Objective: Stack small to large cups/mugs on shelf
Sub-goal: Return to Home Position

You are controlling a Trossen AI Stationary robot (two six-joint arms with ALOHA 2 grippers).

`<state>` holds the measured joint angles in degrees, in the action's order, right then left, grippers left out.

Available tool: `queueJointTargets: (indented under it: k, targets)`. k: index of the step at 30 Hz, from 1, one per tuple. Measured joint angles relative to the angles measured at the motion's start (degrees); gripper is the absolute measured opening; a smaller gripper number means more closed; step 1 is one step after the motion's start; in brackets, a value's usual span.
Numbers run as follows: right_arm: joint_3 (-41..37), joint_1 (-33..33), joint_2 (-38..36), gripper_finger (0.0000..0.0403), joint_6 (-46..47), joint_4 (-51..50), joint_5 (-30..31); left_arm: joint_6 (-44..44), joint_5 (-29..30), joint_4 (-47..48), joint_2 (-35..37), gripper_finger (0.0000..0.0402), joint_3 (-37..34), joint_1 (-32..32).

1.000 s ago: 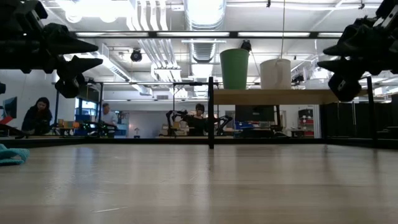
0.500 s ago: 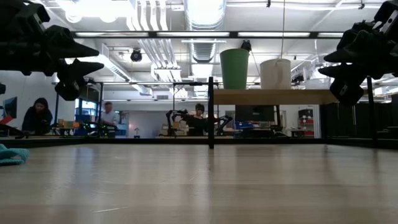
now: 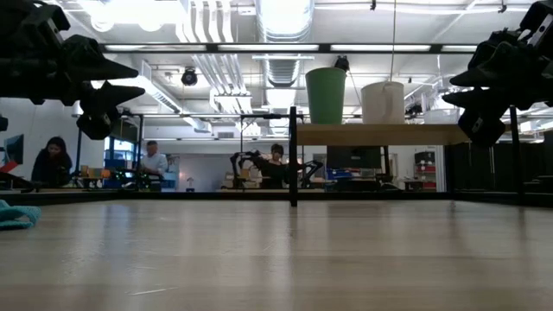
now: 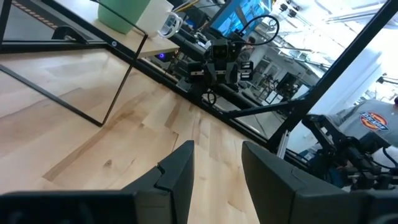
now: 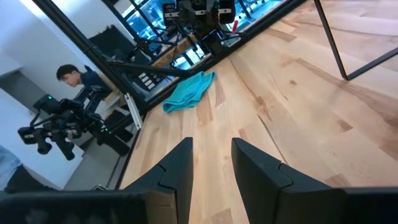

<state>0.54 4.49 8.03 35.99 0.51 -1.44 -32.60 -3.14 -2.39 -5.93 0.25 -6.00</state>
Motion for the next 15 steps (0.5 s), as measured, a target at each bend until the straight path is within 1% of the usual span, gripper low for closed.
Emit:
queueJointTargets:
  k: [15]
  targets:
    - [0.00,0.00,0.00,0.0105,0.01,0.00,-0.01,0.00,0.04,-0.07,-0.31,0.0121,0.00,0.00]
